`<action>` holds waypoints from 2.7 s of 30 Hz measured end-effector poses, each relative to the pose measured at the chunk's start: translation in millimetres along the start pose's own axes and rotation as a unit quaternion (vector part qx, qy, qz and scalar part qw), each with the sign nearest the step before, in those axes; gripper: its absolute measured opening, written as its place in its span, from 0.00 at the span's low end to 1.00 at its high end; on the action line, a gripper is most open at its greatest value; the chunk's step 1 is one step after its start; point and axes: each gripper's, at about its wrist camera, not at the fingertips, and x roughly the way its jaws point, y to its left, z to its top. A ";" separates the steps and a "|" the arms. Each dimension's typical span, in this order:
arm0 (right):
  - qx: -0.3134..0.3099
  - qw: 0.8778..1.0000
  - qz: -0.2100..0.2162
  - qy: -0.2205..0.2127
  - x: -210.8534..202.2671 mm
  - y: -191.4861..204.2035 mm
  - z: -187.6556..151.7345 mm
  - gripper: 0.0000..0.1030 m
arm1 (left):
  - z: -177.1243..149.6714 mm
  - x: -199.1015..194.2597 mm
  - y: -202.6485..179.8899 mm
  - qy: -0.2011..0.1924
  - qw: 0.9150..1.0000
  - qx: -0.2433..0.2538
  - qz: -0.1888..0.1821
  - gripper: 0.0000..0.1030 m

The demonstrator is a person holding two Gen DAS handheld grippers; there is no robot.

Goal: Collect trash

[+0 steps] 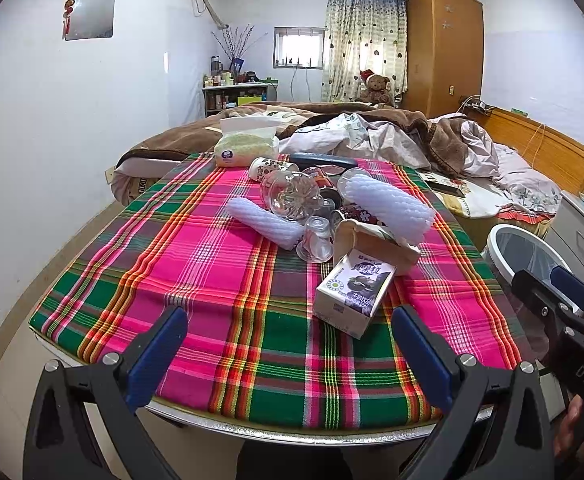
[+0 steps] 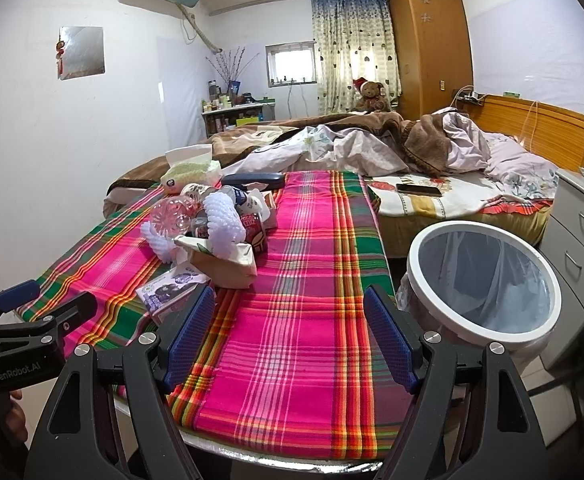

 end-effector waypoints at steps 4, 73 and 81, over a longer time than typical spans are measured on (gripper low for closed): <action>0.000 1.000 0.000 0.000 0.0 -0.6 0.6 0.76 | -0.2 -0.3 0.0 -0.001 1.000 0.001 0.000 1.00; -0.041 0.984 0.140 0.098 121.9 28.9 56.9 0.22 | 21.4 124.7 -10.6 0.137 0.981 0.008 -0.137 0.57; -0.024 0.986 0.143 0.079 106.8 18.6 59.9 0.21 | 26.0 106.7 -0.6 0.120 0.985 -0.006 -0.127 0.57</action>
